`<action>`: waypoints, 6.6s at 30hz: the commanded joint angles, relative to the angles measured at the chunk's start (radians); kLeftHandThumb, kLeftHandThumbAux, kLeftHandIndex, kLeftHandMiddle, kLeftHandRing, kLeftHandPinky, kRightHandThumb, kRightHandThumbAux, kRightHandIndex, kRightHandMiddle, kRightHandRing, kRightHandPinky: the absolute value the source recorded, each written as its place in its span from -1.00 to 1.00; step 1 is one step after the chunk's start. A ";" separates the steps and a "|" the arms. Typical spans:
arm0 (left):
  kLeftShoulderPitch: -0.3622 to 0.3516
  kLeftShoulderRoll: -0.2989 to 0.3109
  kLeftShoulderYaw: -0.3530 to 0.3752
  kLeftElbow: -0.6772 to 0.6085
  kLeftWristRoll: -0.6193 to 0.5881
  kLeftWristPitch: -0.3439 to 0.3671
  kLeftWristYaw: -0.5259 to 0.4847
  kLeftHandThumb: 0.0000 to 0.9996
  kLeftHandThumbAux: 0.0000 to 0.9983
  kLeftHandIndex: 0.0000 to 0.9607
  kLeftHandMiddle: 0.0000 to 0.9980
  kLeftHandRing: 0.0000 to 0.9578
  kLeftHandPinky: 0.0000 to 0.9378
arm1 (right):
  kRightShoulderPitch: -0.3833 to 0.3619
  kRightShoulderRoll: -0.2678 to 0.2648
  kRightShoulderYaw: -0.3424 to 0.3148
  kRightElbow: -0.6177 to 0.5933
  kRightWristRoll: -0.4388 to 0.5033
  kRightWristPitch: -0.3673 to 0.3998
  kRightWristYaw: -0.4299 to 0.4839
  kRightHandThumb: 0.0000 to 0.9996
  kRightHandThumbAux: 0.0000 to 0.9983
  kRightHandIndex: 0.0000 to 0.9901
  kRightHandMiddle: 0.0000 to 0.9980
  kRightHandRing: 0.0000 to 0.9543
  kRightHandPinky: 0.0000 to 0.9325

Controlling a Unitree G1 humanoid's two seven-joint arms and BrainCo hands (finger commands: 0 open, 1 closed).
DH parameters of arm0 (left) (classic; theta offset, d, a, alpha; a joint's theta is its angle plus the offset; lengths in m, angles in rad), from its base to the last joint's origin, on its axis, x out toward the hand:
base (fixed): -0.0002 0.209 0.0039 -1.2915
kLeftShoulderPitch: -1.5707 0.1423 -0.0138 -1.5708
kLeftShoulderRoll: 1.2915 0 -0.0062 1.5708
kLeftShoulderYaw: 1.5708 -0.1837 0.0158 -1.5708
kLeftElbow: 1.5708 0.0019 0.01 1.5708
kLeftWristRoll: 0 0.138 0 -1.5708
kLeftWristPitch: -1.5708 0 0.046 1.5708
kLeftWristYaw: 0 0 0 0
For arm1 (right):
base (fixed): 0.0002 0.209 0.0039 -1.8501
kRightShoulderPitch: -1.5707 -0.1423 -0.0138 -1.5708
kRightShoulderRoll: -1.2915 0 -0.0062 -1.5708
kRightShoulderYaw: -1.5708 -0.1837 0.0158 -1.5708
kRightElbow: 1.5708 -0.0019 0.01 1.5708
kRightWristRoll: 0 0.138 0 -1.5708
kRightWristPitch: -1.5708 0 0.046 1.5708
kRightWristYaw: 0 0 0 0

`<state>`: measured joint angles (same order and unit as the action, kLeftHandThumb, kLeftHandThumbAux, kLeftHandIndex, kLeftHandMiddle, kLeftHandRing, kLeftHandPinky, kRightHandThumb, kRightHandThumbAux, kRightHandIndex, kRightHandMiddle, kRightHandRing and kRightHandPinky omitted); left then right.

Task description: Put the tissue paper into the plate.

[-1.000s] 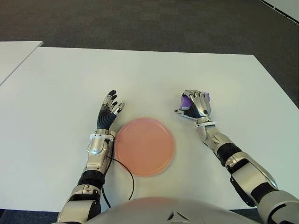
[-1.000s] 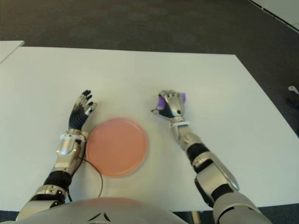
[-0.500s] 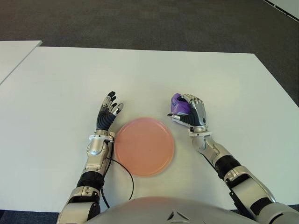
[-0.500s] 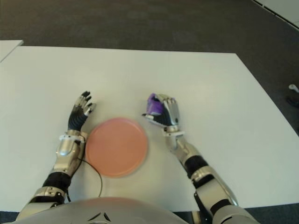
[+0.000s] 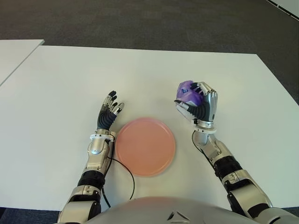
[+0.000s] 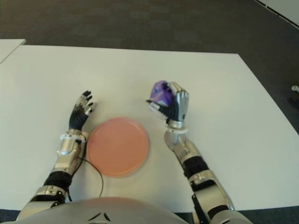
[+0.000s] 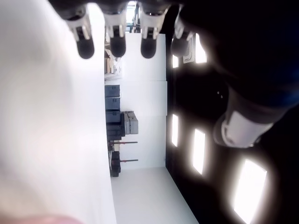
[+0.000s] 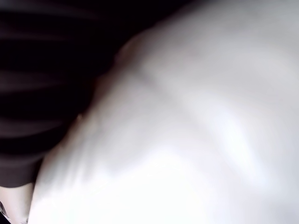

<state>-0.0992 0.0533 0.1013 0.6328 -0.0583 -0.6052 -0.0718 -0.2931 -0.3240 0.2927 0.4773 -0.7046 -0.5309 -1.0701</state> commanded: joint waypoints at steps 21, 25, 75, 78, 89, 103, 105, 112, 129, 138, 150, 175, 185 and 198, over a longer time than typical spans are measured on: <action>0.059 -0.015 -0.010 0.069 0.017 0.023 0.010 -1.00 0.17 -1.00 -1.00 -1.00 -1.00 | 0.099 0.049 -0.059 -0.099 0.044 -0.039 0.182 0.47 0.42 -0.11 0.79 0.87 0.90; 0.059 -0.013 -0.012 0.072 0.022 0.022 0.012 -1.00 0.16 -1.00 -1.00 -1.00 -1.00 | 0.098 0.051 -0.063 -0.091 0.045 -0.068 0.192 0.47 0.43 -0.11 0.80 0.87 0.90; 0.027 -0.005 -0.023 0.134 0.107 -0.010 0.135 -1.00 0.12 -1.00 -0.98 -1.00 -1.00 | 0.142 0.105 0.185 -0.481 0.092 -0.187 0.911 0.50 0.42 -0.11 0.57 0.65 0.69; 0.028 -0.009 -0.021 0.132 0.107 -0.010 0.147 -1.00 0.13 -1.00 -0.95 -1.00 -1.00 | 0.144 0.108 0.184 -0.478 0.097 -0.197 0.923 0.50 0.42 -0.11 0.56 0.64 0.68; 0.027 -0.022 -0.016 0.133 0.090 -0.020 0.158 -1.00 0.14 -0.97 -0.91 -0.97 -1.00 | 0.133 0.111 0.179 -0.440 0.099 -0.221 0.947 0.51 0.42 -0.11 0.56 0.64 0.67; 0.034 -0.023 -0.017 0.096 0.059 0.038 0.109 -1.00 0.11 -0.98 -0.97 -1.00 -1.00 | 0.130 0.106 0.184 -0.318 0.006 -0.221 0.886 0.51 0.42 -0.11 0.59 0.69 0.77; 0.038 -0.023 -0.018 0.087 0.056 0.040 0.101 -1.00 0.10 -0.98 -0.98 -1.00 -1.00 | 0.139 0.099 0.193 -0.314 0.003 -0.213 0.903 0.51 0.42 -0.11 0.61 0.69 0.77; 0.042 -0.023 -0.014 0.078 0.046 0.037 0.075 -1.00 0.09 -1.00 -1.00 -1.00 -1.00 | 0.147 0.082 0.207 -0.332 -0.020 -0.176 0.949 0.50 0.42 -0.11 0.60 0.69 0.75; 0.047 -0.017 -0.015 0.067 0.063 0.059 0.079 -1.00 0.12 -1.00 -1.00 -1.00 -1.00 | 0.163 -0.070 0.262 -0.581 -0.186 0.101 1.401 -0.91 0.00 -0.96 -0.95 -0.95 -0.95; 0.051 -0.012 -0.015 0.048 0.060 0.084 0.072 -1.00 0.12 -1.00 -1.00 -1.00 -1.00 | 0.176 -0.092 0.259 -0.622 -0.124 0.101 1.428 -1.00 -0.16 -1.00 -1.00 -1.00 -1.00; 0.058 -0.008 -0.020 0.013 0.070 0.115 0.076 -1.00 0.09 -1.00 -1.00 -1.00 -1.00 | 0.181 -0.117 0.239 -0.635 -0.066 0.072 1.397 -1.00 -0.25 -1.00 -1.00 -1.00 -1.00; 0.049 -0.015 -0.012 0.009 0.078 0.108 0.094 -1.00 0.12 -1.00 -1.00 -1.00 -1.00 | 0.150 -0.084 0.068 -0.597 0.111 0.111 1.273 -0.97 -0.23 -1.00 -1.00 -1.00 -1.00; 0.036 -0.019 -0.007 0.032 0.053 0.082 0.070 -1.00 0.16 -0.99 -1.00 -1.00 -1.00 | 0.162 -0.035 -0.003 -0.503 0.252 0.074 1.214 -0.81 -0.23 -1.00 -1.00 -1.00 -1.00; 0.034 -0.023 -0.004 0.033 0.027 0.072 0.049 -1.00 0.13 -1.00 -1.00 -1.00 -1.00 | 0.184 0.039 -0.074 -0.431 0.393 0.041 1.154 -0.76 -0.21 -1.00 -1.00 -1.00 -1.00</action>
<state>-0.1061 0.0420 0.0993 0.6156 -0.0217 -0.5636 -0.0103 -0.1249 -0.3008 0.2328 0.0301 -0.3497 -0.4841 0.0851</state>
